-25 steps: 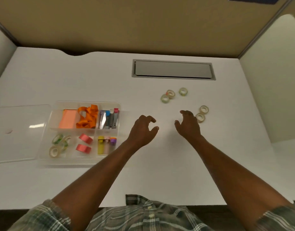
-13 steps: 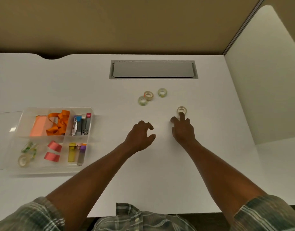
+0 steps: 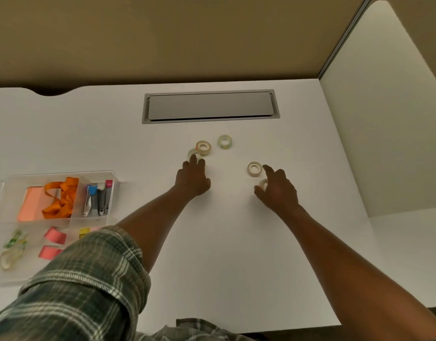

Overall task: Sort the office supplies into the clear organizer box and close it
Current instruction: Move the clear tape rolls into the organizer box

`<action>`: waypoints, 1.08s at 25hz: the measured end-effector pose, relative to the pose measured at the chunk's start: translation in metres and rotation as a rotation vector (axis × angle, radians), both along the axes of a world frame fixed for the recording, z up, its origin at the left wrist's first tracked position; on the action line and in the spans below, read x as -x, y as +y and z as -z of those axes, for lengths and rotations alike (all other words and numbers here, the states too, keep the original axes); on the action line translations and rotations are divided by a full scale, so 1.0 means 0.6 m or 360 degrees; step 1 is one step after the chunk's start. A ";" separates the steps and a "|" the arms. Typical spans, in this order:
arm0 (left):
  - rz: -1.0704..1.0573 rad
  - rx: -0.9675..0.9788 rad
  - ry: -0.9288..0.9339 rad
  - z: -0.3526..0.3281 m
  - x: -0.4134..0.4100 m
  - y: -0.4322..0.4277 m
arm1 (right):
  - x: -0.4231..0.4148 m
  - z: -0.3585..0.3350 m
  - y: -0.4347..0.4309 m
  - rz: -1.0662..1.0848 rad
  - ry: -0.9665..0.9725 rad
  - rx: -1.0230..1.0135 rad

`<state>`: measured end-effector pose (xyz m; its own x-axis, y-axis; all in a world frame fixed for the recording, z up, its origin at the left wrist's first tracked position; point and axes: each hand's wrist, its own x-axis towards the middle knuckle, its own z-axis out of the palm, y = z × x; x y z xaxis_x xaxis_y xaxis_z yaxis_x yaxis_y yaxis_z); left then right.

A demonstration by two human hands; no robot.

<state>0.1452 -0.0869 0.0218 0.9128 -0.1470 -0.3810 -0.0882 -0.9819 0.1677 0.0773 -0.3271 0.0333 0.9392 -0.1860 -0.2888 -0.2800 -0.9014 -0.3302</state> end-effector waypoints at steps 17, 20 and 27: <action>-0.0062 0.0224 -0.0223 0.032 0.169 0.104 | -0.015 0.014 0.080 -0.0139 0.0165 0.0203; -0.0094 0.0265 -0.0161 0.031 0.200 0.123 | 0.028 0.013 0.122 -0.0293 0.0139 0.0370; -0.0633 0.0938 0.0065 -0.013 0.237 0.179 | 0.078 0.002 0.227 0.0039 0.0199 -0.0541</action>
<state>0.0030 0.0206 0.0294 0.9268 0.0021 -0.3755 0.2756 -0.6832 0.6763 0.0307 -0.1907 0.0320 0.8892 -0.0818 -0.4502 -0.3574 -0.7385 -0.5717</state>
